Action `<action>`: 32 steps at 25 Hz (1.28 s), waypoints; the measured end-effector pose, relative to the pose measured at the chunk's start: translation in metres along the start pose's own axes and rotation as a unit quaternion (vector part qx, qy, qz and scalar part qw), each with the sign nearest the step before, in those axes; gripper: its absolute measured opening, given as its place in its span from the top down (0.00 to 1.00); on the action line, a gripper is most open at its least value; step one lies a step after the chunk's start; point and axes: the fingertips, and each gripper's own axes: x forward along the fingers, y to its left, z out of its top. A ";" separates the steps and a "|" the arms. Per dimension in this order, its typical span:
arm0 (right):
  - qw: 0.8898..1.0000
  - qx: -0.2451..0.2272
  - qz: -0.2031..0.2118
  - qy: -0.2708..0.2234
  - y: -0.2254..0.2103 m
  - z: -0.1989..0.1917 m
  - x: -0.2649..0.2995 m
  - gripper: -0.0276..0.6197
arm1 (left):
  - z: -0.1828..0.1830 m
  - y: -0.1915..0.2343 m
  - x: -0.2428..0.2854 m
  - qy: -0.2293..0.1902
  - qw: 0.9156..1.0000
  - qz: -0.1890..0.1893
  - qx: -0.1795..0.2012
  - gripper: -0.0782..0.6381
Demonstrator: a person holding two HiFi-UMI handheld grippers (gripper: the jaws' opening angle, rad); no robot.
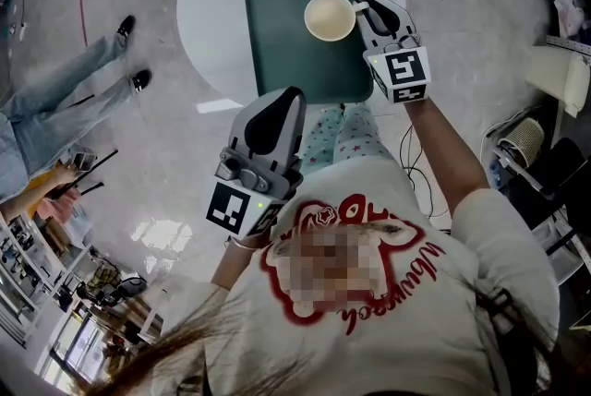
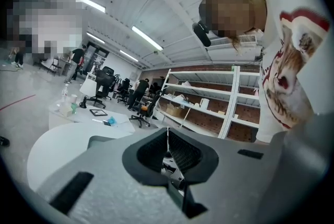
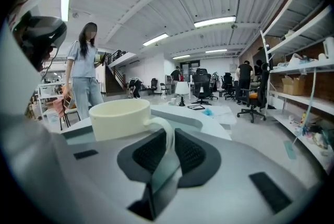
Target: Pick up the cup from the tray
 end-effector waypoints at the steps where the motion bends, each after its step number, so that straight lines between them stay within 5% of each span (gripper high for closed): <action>1: 1.000 0.005 0.000 -0.001 -0.003 0.000 0.001 0.88 | -0.001 0.000 0.002 0.000 1.000 0.001 -0.001 0.87; 11: 0.999 0.047 0.016 -0.005 -0.002 0.006 0.013 0.88 | 0.002 0.013 0.000 -0.005 1.000 0.012 -0.010 0.87; 32: 0.994 0.105 -0.031 -0.021 -0.010 0.043 -0.034 0.88 | 0.020 0.008 -0.013 -0.036 0.999 -0.004 0.009 0.87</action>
